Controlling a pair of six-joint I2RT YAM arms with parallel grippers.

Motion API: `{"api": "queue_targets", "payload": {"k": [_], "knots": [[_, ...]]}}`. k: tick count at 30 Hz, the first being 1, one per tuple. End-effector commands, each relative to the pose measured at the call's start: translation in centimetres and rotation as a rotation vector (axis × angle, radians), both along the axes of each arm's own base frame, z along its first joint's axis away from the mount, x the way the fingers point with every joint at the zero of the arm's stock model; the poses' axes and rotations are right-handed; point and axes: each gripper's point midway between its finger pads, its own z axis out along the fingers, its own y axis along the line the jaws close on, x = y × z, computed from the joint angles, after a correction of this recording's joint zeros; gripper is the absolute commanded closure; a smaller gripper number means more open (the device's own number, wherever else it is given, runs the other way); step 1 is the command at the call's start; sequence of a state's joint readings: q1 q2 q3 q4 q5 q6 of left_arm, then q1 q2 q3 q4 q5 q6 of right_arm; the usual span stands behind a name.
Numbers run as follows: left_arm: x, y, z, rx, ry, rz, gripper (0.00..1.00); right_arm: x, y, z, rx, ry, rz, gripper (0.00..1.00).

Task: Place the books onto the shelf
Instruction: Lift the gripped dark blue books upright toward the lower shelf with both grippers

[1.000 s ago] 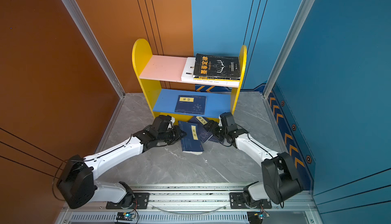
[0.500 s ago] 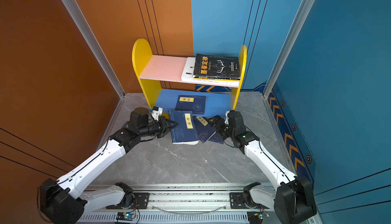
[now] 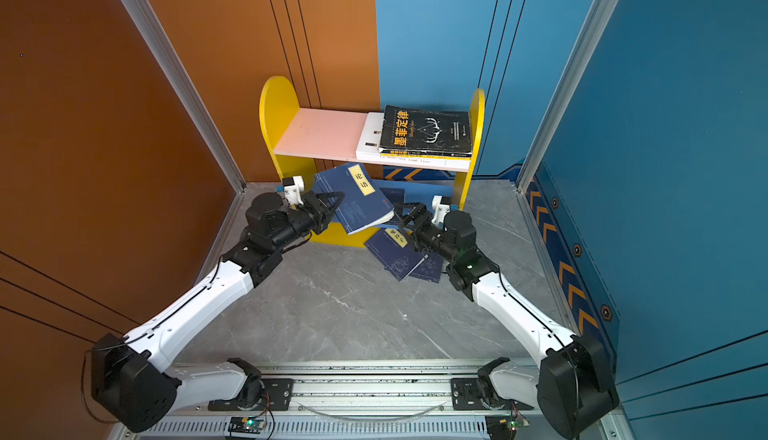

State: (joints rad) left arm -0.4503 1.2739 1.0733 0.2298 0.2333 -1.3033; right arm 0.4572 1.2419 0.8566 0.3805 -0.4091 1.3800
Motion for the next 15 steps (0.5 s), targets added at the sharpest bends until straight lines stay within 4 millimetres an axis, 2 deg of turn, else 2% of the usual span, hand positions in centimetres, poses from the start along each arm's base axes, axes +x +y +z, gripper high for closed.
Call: {"api": "queue_targets", "payload": {"k": [1,5,15], "knots": [[1.2,1.3,3.4,-0.04,-0.099,0.096,1.0,0.1,0.9,3.5,0.12,-0.084,-0.015,0.11],[1.6,2.1,2.6,-0.025,-0.09,0.145,1.0,0.4,1.4,4.2,0.178,-0.099,-0.025,0.12],[2.7,2.7,2.6,-0.035,-0.096,0.209,1.0,0.3,5.1,3.3,0.177,-0.058,0.042,0.15]]}}
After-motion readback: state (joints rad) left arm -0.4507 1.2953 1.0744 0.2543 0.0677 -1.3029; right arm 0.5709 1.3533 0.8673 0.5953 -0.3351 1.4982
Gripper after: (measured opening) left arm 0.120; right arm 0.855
